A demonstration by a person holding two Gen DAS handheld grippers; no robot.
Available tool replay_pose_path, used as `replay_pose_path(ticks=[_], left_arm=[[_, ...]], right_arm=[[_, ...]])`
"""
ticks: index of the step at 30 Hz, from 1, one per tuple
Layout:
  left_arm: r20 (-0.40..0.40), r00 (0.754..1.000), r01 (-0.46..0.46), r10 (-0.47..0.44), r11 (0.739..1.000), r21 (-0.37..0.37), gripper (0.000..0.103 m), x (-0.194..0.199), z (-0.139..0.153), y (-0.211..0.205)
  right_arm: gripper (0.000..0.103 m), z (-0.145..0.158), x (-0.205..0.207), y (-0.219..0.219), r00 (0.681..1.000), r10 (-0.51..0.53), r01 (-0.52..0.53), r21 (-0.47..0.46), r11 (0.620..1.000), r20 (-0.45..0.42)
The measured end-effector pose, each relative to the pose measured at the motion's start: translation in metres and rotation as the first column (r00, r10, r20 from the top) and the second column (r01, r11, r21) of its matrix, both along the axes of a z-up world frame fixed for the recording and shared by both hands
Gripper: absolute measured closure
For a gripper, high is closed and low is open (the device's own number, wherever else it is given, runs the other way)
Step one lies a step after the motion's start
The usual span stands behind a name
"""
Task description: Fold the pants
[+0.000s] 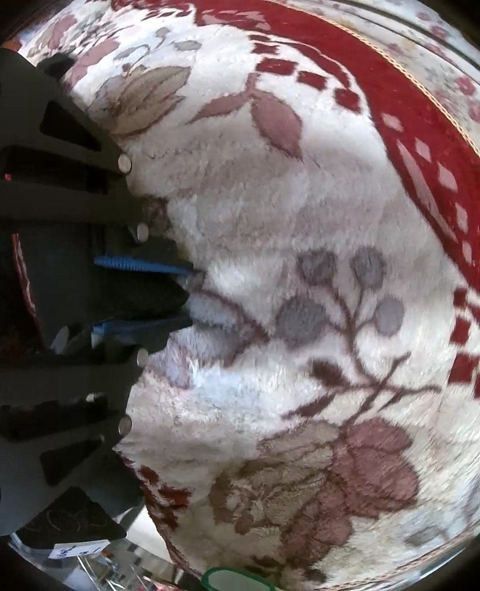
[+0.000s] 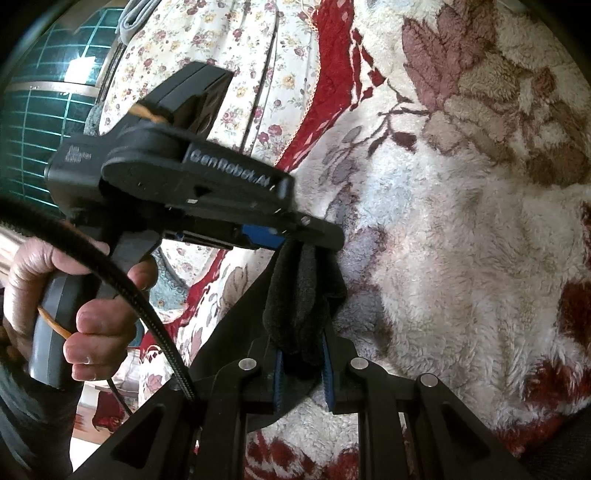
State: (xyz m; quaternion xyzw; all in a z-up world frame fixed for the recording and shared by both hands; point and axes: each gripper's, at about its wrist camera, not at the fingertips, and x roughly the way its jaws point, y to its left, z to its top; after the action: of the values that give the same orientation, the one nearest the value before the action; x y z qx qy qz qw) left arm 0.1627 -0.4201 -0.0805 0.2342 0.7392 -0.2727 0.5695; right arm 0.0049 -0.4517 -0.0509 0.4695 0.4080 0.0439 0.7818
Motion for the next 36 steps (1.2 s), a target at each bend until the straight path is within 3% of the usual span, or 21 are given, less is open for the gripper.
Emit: replay_pose_path(ticks=[7, 14, 19, 23, 30, 36], left_arm=[[0.059, 0.998, 0.035, -0.032, 0.998, -0.058, 0.093, -0.003, 0.019, 0.012], [0.067, 0.996, -0.034, 0.050, 0.974, -0.223, 0.094, 0.006, 0.066, 0.059], [0.065, 0.991, -0.091, 0.121, 0.934, -0.346, 0.094, 0.011, 0.109, 0.108], [0.067, 0.983, -0.132, 0.173, 0.908, -0.399, 0.094, 0.009, 0.135, 0.140], [0.046, 0.961, -0.214, 0.271, 0.842, -0.495, 0.094, -0.001, 0.144, 0.241], [0.005, 0.940, -0.279, 0.340, 0.779, -0.561, 0.094, -0.004, 0.137, 0.322]], right_arm=[[0.091, 0.010, -0.002, 0.006, 0.999, 0.022, -0.021, -0.046, 0.999, 0.023], [0.093, 0.031, -0.006, 0.012, 0.992, 0.043, -0.031, -0.101, 0.994, 0.122], [0.094, 0.064, -0.008, 0.035, 0.970, 0.116, -0.065, -0.233, 0.970, 0.212], [0.094, 0.084, -0.008, 0.061, 0.955, 0.171, -0.102, -0.273, 0.957, 0.243], [0.094, 0.110, -0.003, 0.138, 0.921, 0.303, -0.207, -0.352, 0.913, 0.245], [0.094, 0.107, -0.002, 0.203, 0.898, 0.389, -0.288, -0.396, 0.872, 0.204]])
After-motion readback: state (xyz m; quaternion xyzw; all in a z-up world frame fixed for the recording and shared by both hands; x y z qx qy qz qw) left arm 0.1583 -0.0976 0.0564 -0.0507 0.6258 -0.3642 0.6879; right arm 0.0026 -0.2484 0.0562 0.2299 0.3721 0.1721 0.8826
